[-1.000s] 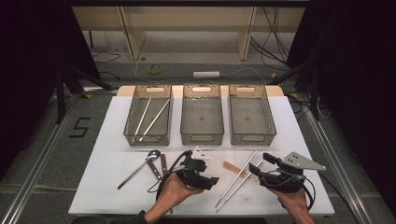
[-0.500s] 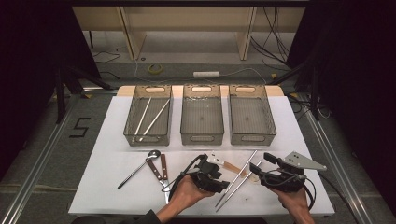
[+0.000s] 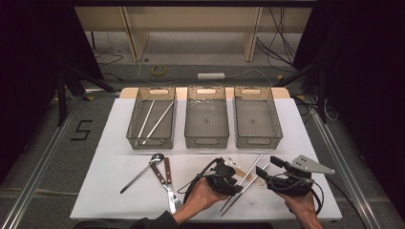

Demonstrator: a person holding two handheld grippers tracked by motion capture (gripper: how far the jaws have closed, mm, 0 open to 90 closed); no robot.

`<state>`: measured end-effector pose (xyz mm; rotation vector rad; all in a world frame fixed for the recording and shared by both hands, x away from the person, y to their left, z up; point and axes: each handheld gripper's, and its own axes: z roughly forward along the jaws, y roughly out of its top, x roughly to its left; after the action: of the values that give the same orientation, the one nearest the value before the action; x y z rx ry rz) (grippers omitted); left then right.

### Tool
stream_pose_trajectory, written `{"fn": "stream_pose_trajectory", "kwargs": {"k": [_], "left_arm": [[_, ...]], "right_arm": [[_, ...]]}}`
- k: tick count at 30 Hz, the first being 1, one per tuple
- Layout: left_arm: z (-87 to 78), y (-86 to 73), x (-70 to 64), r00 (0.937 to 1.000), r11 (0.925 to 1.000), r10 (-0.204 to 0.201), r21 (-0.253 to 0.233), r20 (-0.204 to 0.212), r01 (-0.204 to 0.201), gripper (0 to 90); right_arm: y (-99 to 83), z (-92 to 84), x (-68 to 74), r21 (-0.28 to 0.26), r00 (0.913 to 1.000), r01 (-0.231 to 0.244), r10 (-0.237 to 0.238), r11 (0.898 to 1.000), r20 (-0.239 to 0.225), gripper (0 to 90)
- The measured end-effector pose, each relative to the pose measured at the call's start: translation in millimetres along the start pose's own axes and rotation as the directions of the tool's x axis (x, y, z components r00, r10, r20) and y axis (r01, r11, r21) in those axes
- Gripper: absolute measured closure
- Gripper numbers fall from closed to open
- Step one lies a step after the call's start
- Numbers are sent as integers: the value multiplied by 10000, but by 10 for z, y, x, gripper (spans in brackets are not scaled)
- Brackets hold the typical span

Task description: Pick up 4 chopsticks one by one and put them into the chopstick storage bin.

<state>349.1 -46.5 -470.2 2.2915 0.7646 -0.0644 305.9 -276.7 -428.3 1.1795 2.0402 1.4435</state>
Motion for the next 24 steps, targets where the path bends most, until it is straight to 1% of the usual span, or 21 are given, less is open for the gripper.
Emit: {"fn": "stream_pose_trajectory", "kwargs": {"k": [3,5,7,8,10,13,14,17,20,23,24], "left_arm": [[51,-6,6,9999,9999,90,133,-55,-89,661],[79,6,2,9999,9998,128,141,-107,-126,673],[87,17,5,9992,9992,316,233,-230,-311,686],[95,20,4,9993,9994,285,193,-260,-280,692],[110,23,4,9991,9991,324,268,-262,-317,698],[133,24,-24,9982,9987,454,239,-390,-445,702],[135,28,-27,9977,9981,556,298,-401,-544,705],[142,32,-24,9967,9975,647,320,-491,-632,740],[143,33,-17,9969,9979,592,293,-517,-577,767],[139,29,6,9983,9989,410,241,-422,-401,779],[138,29,7,9983,9989,410,237,-426,-400,782]], "right_arm": [[0,-2,0,-18,10000,-4,4,10000,-14,291],[-2,1,4,9,10000,12,-12,10000,-12,291],[-2,0,6,0,10000,8,-8,10000,-25,291],[-2,-1,5,-5,10000,6,-6,10000,-26,291],[-3,-1,1,3,10000,-1,1,10000,-19,291],[-3,2,3,9,10000,1,-1,10000,-23,291],[-3,2,4,14,10000,1,-1,10000,-25,291],[-4,7,6,5,10000,9,-9,10000,-29,291],[-4,3,2,17,10000,2,-2,10000,-29,292],[-4,4,0,17,10000,7,-7,10000,-33,292],[-4,5,1,24,10000,3,-3,10000,-25,292]]}}
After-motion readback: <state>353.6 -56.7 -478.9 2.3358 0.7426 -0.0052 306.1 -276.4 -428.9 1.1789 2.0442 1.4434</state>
